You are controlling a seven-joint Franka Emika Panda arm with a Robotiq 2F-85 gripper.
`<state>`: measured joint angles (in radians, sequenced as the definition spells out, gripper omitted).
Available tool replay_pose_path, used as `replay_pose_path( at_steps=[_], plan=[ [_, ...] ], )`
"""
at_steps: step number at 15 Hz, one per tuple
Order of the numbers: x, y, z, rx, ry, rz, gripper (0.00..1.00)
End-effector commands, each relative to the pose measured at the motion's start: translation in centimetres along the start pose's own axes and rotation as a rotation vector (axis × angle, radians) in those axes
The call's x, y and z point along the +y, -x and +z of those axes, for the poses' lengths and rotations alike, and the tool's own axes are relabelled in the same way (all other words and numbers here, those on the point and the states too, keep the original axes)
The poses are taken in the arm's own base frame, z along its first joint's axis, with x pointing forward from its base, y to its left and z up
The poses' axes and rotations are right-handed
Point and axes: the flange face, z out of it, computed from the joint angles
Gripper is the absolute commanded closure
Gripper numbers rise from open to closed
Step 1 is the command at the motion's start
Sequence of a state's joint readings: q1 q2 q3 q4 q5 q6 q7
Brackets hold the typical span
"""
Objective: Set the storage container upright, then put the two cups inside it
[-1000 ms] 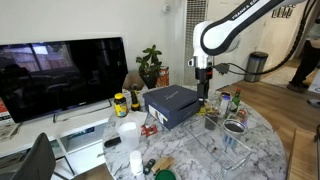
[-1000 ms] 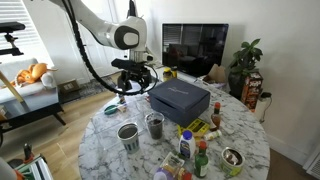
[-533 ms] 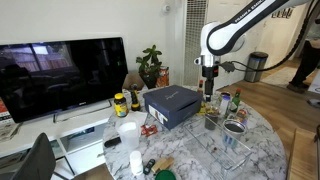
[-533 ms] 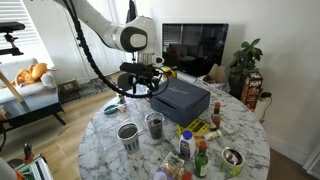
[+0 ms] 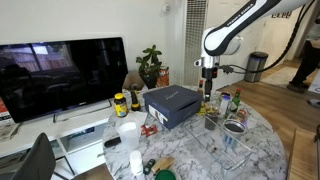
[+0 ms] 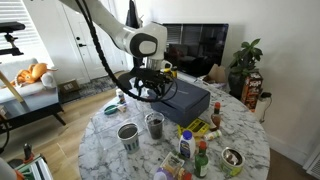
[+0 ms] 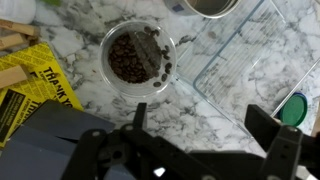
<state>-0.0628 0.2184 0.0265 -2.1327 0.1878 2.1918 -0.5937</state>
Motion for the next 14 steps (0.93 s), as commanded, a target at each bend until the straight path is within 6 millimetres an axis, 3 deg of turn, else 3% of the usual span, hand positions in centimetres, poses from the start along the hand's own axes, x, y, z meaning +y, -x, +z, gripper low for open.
replay_pose_path(
  at_steps=[1, 7, 14],
  plan=[
    [3.7, 0.4, 1.2, 0.004, -0.082, -0.04, 0.0],
    [8.0, 2.5, 4.2, -0.023, -0.105, -0.006, 0.0],
    [9.8, 3.1, 6.4, 0.017, -0.111, 0.015, 0.0]
  ],
)
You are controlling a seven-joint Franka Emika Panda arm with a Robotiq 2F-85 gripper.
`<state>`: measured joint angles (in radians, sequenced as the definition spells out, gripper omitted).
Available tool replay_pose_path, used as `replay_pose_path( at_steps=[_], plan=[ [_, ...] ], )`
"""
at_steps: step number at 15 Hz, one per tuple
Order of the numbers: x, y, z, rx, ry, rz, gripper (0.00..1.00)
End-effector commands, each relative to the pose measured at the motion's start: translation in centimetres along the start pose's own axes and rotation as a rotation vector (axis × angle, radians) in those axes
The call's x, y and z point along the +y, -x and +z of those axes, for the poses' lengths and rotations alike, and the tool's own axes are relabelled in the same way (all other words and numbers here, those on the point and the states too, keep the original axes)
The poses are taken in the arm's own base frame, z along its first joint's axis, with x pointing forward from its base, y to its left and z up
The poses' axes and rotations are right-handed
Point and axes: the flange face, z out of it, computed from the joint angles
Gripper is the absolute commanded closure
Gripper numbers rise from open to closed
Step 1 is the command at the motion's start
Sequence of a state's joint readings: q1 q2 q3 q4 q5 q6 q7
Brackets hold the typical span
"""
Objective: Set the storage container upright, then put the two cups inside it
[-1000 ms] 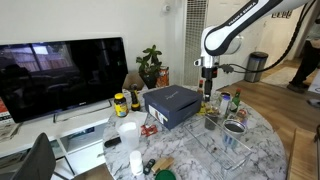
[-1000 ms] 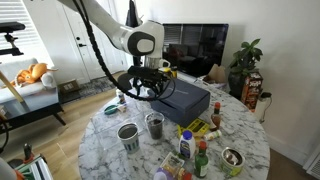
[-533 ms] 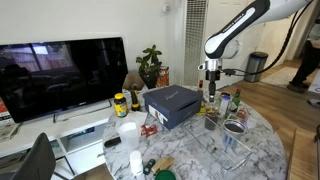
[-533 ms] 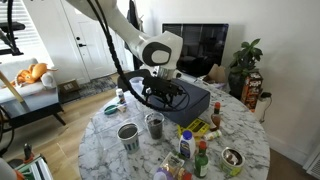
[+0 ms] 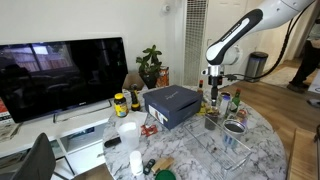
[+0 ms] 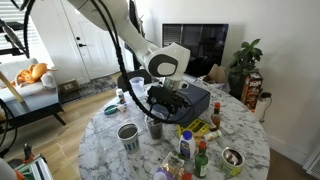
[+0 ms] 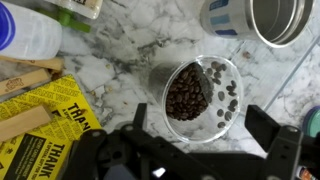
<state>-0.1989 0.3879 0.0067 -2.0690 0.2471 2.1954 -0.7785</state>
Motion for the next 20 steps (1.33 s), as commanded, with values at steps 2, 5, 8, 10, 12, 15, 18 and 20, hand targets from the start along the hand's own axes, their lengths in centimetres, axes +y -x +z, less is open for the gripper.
replay_pose_path(
  at_steps=[2, 5, 8, 10, 12, 15, 18, 20],
  plan=[
    [1.0, 0.0, 1.6, 0.044, -0.02, -0.007, 0.02],
    [1.5, 0.0, 2.6, 0.046, -0.028, -0.015, 0.16],
    [2.0, 0.1, 3.1, 0.053, -0.025, -0.016, 0.3],
    [2.2, 0.2, 3.3, 0.055, -0.029, -0.018, 0.42],
    [2.3, 0.2, 3.3, 0.058, -0.027, -0.022, 0.66],
    [2.2, 0.1, 2.9, 0.067, -0.016, -0.03, 0.89],
    [2.0, 0.0, 2.1, 0.076, -0.001, -0.032, 1.0],
    [1.9, 0.1, 1.5, 0.079, 0.007, -0.033, 0.99]
  ],
)
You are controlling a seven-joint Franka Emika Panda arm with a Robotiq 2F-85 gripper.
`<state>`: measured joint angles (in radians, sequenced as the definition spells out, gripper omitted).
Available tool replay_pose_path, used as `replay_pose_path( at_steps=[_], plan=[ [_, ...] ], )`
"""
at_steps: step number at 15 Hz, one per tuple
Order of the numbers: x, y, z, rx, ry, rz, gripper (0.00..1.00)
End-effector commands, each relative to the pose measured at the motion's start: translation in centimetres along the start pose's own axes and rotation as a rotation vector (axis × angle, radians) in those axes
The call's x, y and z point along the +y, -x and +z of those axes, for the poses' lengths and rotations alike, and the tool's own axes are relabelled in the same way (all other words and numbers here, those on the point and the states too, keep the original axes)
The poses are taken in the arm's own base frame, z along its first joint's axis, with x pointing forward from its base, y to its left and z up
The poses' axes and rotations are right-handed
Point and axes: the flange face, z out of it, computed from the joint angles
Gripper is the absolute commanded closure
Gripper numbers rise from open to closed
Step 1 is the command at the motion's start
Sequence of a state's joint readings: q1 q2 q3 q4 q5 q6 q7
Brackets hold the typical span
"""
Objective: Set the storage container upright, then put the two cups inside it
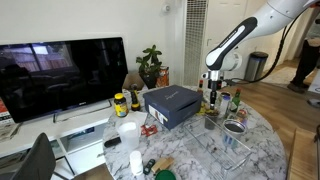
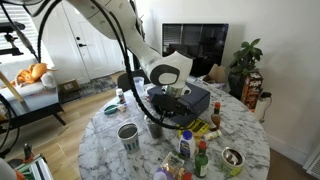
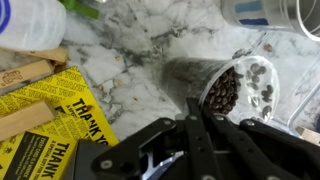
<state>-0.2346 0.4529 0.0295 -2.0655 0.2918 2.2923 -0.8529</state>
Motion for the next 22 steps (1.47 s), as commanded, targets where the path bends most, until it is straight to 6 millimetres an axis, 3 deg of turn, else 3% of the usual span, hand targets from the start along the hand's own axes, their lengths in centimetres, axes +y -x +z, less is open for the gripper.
replay_pose_path(
  at_steps=[1, 6, 12, 17, 22],
  plan=[
    [0.0, 0.1, -1.3, 0.026, 0.006, -0.011, 0.99],
    [-0.5, 0.3, -4.3, 0.049, 0.0, -0.02, 0.99],
    [-2.0, 1.2, -11.0, 0.091, 0.061, -0.016, 0.99],
    [-6.3, 1.5, -14.8, 0.085, -0.028, -0.085, 0.99],
    [-11.9, 0.2, -14.0, -0.035, -0.159, -0.175, 0.99]
  ],
)
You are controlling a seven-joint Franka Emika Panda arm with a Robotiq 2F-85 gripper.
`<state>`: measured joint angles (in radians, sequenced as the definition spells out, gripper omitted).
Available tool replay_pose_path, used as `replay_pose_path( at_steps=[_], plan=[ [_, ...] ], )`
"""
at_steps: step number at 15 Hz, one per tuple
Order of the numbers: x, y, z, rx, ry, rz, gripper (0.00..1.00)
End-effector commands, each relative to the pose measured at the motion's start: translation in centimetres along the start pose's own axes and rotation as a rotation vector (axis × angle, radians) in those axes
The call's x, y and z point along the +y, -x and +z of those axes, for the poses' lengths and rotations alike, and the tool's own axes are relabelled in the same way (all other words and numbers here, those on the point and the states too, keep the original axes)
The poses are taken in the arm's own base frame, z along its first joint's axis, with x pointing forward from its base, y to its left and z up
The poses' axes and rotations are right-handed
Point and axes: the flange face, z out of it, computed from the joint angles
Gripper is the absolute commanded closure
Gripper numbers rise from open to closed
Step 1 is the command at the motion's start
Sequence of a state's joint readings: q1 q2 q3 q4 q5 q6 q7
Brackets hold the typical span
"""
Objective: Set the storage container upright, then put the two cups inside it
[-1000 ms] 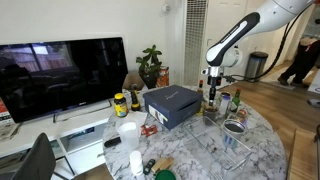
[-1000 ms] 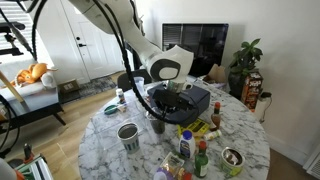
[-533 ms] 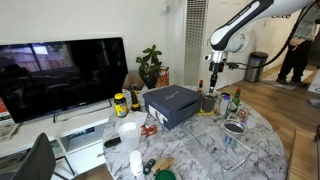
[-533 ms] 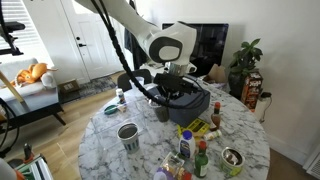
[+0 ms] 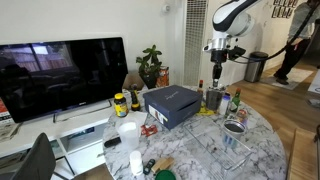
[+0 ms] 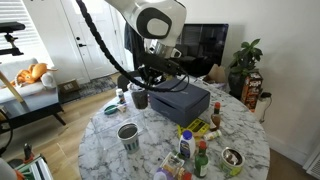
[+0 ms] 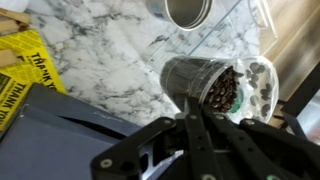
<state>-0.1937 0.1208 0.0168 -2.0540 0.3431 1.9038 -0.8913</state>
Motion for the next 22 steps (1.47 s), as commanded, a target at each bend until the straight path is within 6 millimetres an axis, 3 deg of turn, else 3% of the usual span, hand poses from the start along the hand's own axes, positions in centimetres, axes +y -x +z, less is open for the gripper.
replay_pose_path(
  at_steps=[1, 6, 12, 22],
  plan=[
    [-3.3, -1.1, 1.9, -0.073, -0.079, -0.056, 0.99],
    [-5.1, -3.8, 7.2, -0.151, -0.132, -0.076, 0.99],
    [-3.2, -4.5, 12.8, -0.134, -0.124, 0.005, 0.99],
    [-2.3, -2.8, 15.6, 0.019, -0.078, 0.111, 0.99]
  ],
)
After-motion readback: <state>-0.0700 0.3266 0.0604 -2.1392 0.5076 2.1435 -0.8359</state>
